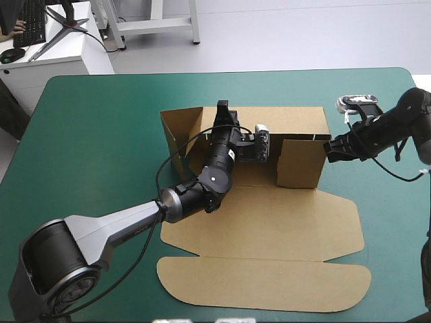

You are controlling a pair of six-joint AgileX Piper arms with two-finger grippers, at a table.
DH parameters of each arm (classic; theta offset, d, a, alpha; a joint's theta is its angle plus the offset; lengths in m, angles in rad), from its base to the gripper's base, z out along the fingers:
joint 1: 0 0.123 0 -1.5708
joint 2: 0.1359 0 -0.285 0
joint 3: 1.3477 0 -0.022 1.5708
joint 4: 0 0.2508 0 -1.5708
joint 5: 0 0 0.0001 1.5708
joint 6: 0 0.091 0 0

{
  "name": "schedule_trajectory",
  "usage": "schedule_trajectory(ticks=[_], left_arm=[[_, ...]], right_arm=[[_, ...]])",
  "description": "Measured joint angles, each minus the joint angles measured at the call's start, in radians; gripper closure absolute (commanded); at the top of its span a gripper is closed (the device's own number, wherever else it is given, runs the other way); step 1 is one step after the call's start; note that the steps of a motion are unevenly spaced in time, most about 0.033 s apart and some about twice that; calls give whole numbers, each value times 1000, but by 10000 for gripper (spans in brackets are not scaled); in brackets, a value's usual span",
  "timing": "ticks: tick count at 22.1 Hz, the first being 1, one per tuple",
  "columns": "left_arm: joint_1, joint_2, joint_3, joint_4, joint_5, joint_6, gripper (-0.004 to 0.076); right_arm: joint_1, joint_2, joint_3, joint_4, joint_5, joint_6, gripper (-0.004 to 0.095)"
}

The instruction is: Fold the box

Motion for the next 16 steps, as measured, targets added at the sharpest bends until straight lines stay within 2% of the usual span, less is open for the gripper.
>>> schedule_trajectory(ticks=[6,16], left_arm=[[0,0,0,0,5,0,734],[0,0,0,-2,10,0,734]], right_arm=[[69,0,0,-43,-1,13,495],[81,-22,1,-102,-1,129,495]])
